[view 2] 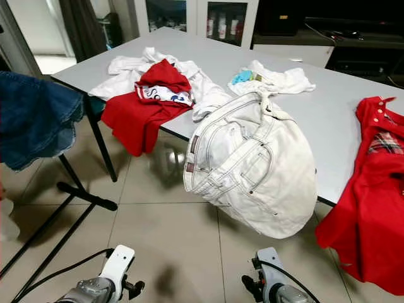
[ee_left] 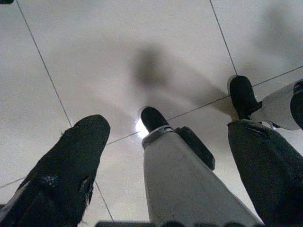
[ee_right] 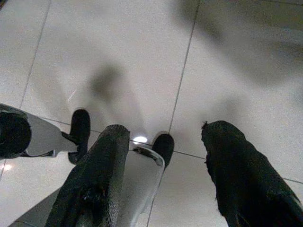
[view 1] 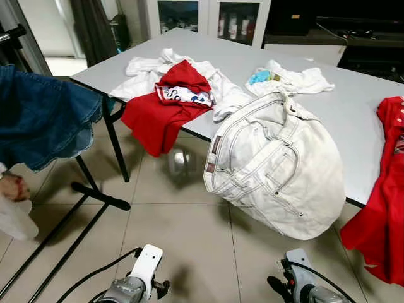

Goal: Hang hanger

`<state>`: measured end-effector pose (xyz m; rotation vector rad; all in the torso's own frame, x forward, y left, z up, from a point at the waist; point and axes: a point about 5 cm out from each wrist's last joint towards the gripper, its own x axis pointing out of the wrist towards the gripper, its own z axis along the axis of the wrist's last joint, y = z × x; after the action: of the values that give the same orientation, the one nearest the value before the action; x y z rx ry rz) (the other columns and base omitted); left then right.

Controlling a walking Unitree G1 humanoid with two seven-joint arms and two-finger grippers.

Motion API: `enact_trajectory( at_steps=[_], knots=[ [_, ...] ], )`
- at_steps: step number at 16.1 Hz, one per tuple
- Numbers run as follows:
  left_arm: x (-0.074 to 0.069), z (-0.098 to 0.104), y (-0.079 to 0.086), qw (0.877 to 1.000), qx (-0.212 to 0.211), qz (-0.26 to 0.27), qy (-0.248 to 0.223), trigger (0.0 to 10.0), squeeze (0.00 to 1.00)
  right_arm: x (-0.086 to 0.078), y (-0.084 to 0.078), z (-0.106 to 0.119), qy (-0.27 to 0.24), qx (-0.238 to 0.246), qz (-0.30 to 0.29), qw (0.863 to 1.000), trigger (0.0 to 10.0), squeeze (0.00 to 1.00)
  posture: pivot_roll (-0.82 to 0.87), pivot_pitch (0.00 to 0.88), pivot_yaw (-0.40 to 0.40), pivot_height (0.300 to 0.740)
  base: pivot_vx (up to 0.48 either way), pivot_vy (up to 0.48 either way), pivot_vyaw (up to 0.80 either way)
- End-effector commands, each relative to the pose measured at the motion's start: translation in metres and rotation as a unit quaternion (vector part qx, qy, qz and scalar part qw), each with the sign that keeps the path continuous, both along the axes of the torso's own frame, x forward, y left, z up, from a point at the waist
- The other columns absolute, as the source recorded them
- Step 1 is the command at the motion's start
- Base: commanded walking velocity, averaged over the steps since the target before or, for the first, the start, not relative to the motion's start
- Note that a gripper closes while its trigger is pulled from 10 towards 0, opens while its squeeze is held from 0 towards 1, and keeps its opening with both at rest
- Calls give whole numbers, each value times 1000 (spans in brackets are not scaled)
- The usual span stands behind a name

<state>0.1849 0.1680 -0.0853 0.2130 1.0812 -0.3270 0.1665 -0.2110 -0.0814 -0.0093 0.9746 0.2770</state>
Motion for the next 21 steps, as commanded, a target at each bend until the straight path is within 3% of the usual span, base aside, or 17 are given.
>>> enact_trajectory(
  at_steps=[1,7,21],
  knots=[
    [2,1,1,1000,8,-4,-4,10000,0,4,-8,2,-6,-20,-17,1000,10000,0,-167,0,31,740,0,0,0],
    [2,1,0,1000,5,-2,-3,10000,0,4,-31,6,-34,-57,-136,988,10000,0,-146,0,19,740,0,0,0],
    [-4,-2,1,1000,5,3,3,10000,0,-3,-18,0,-24,-55,-104,993,10000,0,-153,0,9,740,0,0,0]
  ],
)
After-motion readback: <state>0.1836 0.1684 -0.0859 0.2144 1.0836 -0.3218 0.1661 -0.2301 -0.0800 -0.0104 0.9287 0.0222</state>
